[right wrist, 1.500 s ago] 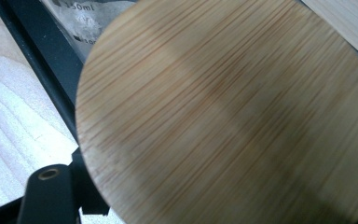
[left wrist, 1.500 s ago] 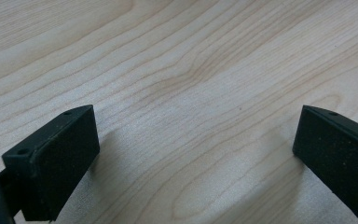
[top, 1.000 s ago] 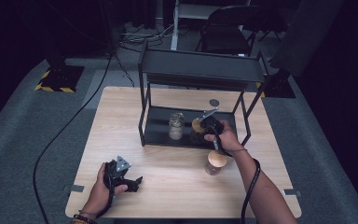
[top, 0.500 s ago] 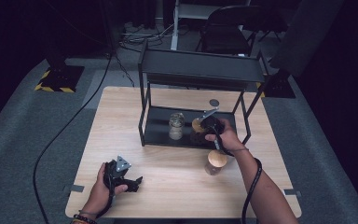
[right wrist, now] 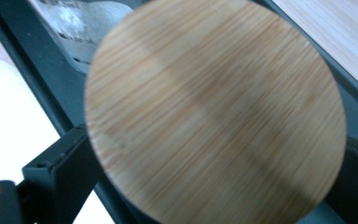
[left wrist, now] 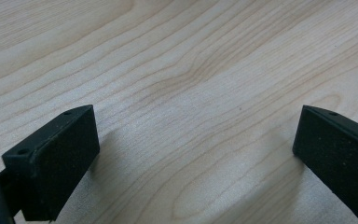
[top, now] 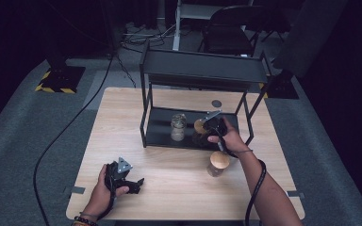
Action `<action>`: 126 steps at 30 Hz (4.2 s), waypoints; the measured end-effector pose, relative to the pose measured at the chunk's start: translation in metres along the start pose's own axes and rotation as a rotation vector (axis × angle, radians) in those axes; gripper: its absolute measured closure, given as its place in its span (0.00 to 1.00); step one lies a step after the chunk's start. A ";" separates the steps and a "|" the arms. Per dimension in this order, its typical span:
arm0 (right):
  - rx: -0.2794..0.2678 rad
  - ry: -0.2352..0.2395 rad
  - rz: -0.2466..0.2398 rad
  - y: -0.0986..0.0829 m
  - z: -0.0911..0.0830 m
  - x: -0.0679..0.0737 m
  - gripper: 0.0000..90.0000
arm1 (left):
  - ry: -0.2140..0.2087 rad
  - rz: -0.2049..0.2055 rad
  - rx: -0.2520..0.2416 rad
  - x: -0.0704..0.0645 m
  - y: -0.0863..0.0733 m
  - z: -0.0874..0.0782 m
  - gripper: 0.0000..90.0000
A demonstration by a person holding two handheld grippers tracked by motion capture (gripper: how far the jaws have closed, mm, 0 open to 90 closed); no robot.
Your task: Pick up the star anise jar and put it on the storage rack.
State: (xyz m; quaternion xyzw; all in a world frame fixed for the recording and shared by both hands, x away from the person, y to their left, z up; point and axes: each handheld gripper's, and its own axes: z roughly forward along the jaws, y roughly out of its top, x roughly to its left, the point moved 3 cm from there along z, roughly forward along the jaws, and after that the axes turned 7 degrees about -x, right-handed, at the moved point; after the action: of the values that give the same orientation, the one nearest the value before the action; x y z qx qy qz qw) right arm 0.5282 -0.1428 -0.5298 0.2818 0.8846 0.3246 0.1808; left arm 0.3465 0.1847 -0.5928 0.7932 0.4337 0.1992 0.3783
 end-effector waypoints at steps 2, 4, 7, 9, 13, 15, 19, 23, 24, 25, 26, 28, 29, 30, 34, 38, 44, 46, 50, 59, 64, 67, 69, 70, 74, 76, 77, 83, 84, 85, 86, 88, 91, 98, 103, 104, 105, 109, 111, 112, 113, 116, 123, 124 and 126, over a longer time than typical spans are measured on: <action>-0.008 -0.002 -0.002 0.001 -0.002 0.001 0.05 | 0.000 -0.001 0.001 0.000 0.000 0.000 0.00; -0.013 -0.003 -0.014 0.002 -0.003 0.002 0.05 | 0.000 -0.001 0.001 0.000 0.000 0.000 0.00; -0.019 -0.012 -0.032 0.003 -0.007 0.003 0.05 | 0.000 0.000 0.000 0.000 0.000 0.000 0.00; -0.028 -0.015 -0.039 0.004 -0.010 0.003 0.05 | 0.000 0.000 0.000 0.000 0.000 0.000 0.00; -0.034 -0.017 -0.039 0.005 -0.015 0.005 0.05 | 0.000 0.000 0.000 0.000 0.000 0.000 0.00; -0.039 -0.019 -0.050 0.005 -0.018 0.005 0.05 | 0.000 -0.001 0.001 0.000 0.000 0.000 0.00; -0.038 -0.040 -0.061 0.006 -0.023 0.004 0.05 | 0.000 -0.001 0.001 0.000 0.000 0.000 0.00; -0.048 -0.041 -0.063 0.007 -0.030 0.005 0.05 | 0.000 0.000 0.000 0.000 0.000 0.000 0.00; -0.046 -0.043 -0.063 0.008 -0.032 0.005 0.05 | 0.000 0.000 0.001 0.000 0.000 0.000 0.00; -0.046 -0.044 -0.064 0.008 -0.034 0.006 0.05 | 0.000 -0.001 0.001 0.000 0.000 0.000 0.00; -0.047 -0.047 -0.065 0.008 -0.036 0.006 0.05 | 0.000 -0.001 0.001 0.000 0.000 0.000 0.00; -0.053 -0.049 -0.074 0.009 -0.040 0.006 0.05 | 0.000 -0.001 0.001 0.000 0.000 0.000 0.00; -0.055 -0.047 -0.077 0.009 -0.042 0.007 0.05 | 0.000 0.000 0.000 0.000 0.000 0.000 0.00; -0.060 -0.048 -0.081 0.009 -0.044 0.007 0.05 | 0.000 0.000 0.000 0.000 0.000 0.000 0.00; -0.059 -0.066 -0.079 0.010 -0.053 0.008 0.05 | 0.000 -0.001 0.001 0.000 0.000 0.000 0.00; -0.063 -0.072 -0.089 0.010 -0.061 0.008 0.05 | 0.000 0.000 0.000 0.000 0.000 0.000 0.00; -0.077 -0.073 -0.099 0.010 -0.073 0.011 0.05 | 0.000 0.000 0.000 0.000 0.000 0.000 0.00; -0.081 -0.074 -0.100 0.011 -0.077 0.012 0.05 | 0.000 -0.001 0.001 0.000 0.000 0.000 0.00; -0.095 -0.072 -0.114 0.011 -0.085 0.014 0.04 | 0.000 0.000 0.000 0.000 0.000 0.000 0.00; -0.108 -0.067 -0.122 0.005 -0.101 0.020 0.04 | 0.000 0.000 0.000 0.000 0.000 0.000 0.00; -0.115 -0.060 -0.117 -0.002 -0.111 0.023 0.04 | 0.000 0.000 0.000 0.000 0.000 0.000 0.00; -0.122 -0.059 -0.114 -0.007 -0.116 0.024 0.04 | 0.000 0.000 0.000 0.000 0.000 0.000 0.00; -0.123 -0.059 -0.113 -0.011 -0.119 0.024 0.04 | 0.000 0.000 0.000 0.000 0.000 0.000 0.00; -0.125 -0.058 -0.113 -0.013 -0.121 0.025 0.04 | 0.000 0.000 0.000 0.000 0.000 0.000 0.00; -0.128 -0.053 -0.111 -0.021 -0.127 0.027 0.04 | 0.000 -0.001 0.001 0.000 0.000 0.000 0.00; -0.127 -0.053 -0.107 -0.027 -0.130 0.029 0.04 | 0.000 -0.001 0.001 0.000 0.000 0.000 0.00; -0.127 -0.052 -0.106 -0.030 -0.132 0.030 0.04 | 0.000 0.000 0.000 0.000 0.000 0.000 0.00; -0.121 -0.047 -0.108 -0.044 -0.140 0.034 0.04 | 0.000 -0.001 0.001 0.000 0.000 0.000 0.00; -0.120 -0.049 -0.109 -0.046 -0.141 0.034 0.04 | 0.000 -0.001 0.001 0.000 0.000 0.000 0.00; -0.122 -0.050 -0.106 -0.048 -0.143 0.035 0.04 | 0.000 0.000 0.000 0.000 0.000 0.000 0.00; -0.125 -0.048 -0.101 -0.051 -0.144 0.035 0.04 | 0.000 -0.001 0.001 0.000 0.000 0.000 0.00; -0.126 -0.051 -0.098 -0.055 -0.146 0.036 0.04 | 0.000 -0.001 0.001 0.000 0.000 0.000 0.00; -0.120 -0.059 -0.101 -0.062 -0.148 0.038 0.04 | 0.000 -0.001 0.001 0.000 0.000 0.000 0.00; -0.102 -0.064 -0.108 -0.078 -0.150 0.042 0.04 | 0.000 0.000 0.000 0.000 0.000 0.000 0.00; -0.107 -0.060 -0.095 -0.088 -0.151 0.044 0.04 | 0.000 -0.001 0.001 0.000 0.000 0.000 0.00; -0.104 -0.060 -0.094 -0.090 -0.151 0.045 0.04 | 0.000 0.001 0.000 0.000 0.000 0.000 0.00; -0.102 -0.061 -0.093 -0.092 -0.151 0.045 0.04 | 0.000 0.000 0.000 0.000 0.000 0.000 0.00; -0.094 -0.050 -0.083 -0.101 -0.150 0.048 0.04 | 0.000 -0.001 0.001 0.000 0.000 0.000 0.00; -0.084 -0.047 -0.081 -0.107 -0.149 0.048 0.04 | 0.000 -0.001 0.001 0.000 0.000 0.000 0.00; -0.083 -0.046 -0.075 -0.109 -0.149 0.049 0.04 | 0.000 0.000 0.000 0.000 0.000 0.000 0.00; -0.080 -0.044 -0.075 -0.112 -0.149 0.049 0.04 | 0.000 -0.001 0.001 0.000 0.000 0.000 0.00; -0.072 -0.047 -0.068 -0.120 -0.148 0.049 0.04 | 0.000 -0.001 0.001 0.000 0.000 0.000 0.00; -0.030 -0.086 -0.095 -0.140 -0.145 0.046 0.04 | 0.000 -0.001 0.001 0.000 0.000 0.000 0.00; -0.023 -0.088 -0.095 -0.144 -0.144 0.045 0.04 | 0.000 -0.001 0.001 0.000 0.000 0.000 0.00; -0.020 -0.090 -0.095 -0.148 -0.142 0.045 0.04 | 0.000 -0.001 0.001 0.000 0.000 0.000 0.00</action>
State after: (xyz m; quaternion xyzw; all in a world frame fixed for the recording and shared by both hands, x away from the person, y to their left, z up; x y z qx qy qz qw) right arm 0.3655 -0.2758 -0.5331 0.2519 0.8847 0.3114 0.2386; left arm 0.3464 0.1847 -0.5928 0.7930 0.4344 0.1988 0.3780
